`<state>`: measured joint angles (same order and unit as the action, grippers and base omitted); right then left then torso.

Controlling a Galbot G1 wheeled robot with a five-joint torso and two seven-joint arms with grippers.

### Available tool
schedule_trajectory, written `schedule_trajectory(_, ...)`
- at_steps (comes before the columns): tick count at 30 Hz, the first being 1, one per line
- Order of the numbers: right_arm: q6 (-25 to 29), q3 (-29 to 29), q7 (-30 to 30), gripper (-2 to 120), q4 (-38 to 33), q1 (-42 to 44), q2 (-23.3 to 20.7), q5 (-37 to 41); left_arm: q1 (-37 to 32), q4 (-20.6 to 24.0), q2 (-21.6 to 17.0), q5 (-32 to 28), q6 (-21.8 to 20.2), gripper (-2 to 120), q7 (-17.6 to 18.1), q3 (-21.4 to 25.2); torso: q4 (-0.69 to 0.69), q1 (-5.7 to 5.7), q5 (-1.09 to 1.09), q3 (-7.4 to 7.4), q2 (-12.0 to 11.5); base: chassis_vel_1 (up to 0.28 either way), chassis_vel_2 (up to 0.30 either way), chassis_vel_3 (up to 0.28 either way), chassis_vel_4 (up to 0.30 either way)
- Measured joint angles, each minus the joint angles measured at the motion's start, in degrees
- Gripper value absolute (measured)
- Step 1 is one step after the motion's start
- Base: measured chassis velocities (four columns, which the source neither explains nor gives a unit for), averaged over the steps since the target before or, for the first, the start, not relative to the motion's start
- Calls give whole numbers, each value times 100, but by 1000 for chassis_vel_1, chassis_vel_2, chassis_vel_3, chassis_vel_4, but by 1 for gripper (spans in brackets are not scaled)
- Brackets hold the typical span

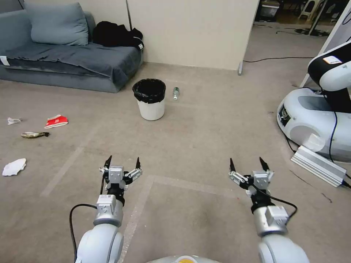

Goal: Pick up the trash bin, then pick up the garbage from the floor and place it into the trash bin.

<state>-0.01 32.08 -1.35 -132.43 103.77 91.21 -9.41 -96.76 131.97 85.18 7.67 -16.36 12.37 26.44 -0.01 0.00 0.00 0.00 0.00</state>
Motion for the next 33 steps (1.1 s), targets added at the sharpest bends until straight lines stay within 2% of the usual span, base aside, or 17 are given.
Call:
schedule_trajectory(1,0,7,-17,100,-218,175,63,-109,-97,214,-7,93,-194,100,147,-58,0,0,0,0,0,0,0,0,0)
schedule_trajectory(4,7,12,-27,100,-326,277,92,-166,-198,404,-38,83,-424,100,333,-173,0,0,0,0,0,0,0,0,0)
schedule_trajectory(9,247,-99,91,100,-303,331,89,115,-225,444,-45,-19,-548,100,407,-218,1,0,0,1,0,0,0,0,0)
schedule_trajectory(16,317,-109,108,100,-280,329,91,149,-230,437,-29,-16,-567,100,282,-223,1,0,0,1,0,0,0,0,0)
schedule_trajectory(18,637,-108,166,100,-208,301,92,205,-241,424,-21,27,-540,100,194,-219,1,0,0,0,0,0,0,0,0)
schedule_trajectory(21,814,-107,201,100,-153,280,92,240,-244,411,-11,36,-520,100,176,-224,1,0,0,1,0,0,0,0,0)
schedule_trajectory(33,881,-114,235,100,-101,243,101,110,-265,382,12,-40,-445,100,100,-331,1,1,0,1,0,0,0,0,0)
